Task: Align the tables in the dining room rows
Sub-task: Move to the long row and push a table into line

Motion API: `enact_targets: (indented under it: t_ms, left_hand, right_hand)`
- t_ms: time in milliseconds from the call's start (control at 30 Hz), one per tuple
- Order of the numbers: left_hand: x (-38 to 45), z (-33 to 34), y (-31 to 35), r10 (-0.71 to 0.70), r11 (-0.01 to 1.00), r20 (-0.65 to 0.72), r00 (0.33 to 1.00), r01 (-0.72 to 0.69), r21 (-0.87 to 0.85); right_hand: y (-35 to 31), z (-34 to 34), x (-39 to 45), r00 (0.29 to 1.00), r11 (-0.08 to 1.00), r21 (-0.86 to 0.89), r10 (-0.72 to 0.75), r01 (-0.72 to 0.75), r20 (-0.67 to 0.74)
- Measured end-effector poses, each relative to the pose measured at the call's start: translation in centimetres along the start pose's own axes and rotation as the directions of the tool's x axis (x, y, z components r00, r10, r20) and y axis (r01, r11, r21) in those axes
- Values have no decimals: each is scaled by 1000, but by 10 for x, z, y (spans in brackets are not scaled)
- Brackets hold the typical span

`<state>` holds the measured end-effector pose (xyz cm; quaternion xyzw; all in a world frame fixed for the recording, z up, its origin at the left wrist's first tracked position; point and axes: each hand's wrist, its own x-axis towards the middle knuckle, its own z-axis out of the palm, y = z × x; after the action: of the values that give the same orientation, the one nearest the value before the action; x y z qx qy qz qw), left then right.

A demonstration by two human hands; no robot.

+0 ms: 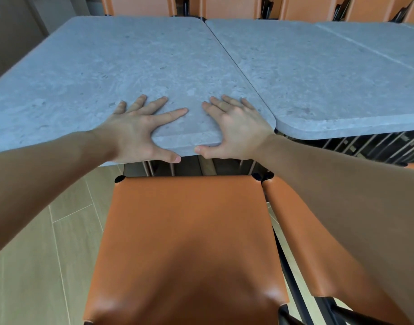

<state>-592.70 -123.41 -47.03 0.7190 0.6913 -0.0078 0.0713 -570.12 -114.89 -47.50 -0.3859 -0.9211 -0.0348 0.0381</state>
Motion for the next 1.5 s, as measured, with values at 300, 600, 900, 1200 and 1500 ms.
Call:
enact_targets:
  t_ms: [300,600,900,1200,1500]
  left_hand:
    - [7,1,-7,7,1000,-13,1000,-7,-8]
    - [5,2,-2,-19,1000,-30,999,20,22]
    - [-34,0,47,-267,959,24,963,268,-88]
    - [-140,-116,99,-443,450,40,896,261,-854]
    - [-278,-287,122,-622,161,-187,761,-109,-981]
  right_hand:
    - [1,2,6,1000,1000,-14,1,-2,-24]
    - [3,3,4,1000,1000,-16,6,-6,-28]
    - [-4,-9,-5,990,992,94,76,-88,123]
    - [-79,-148,-66,871,196,877,332,-438,361]
    - [-141,-355,-116,942,-41,990,307,-132,138]
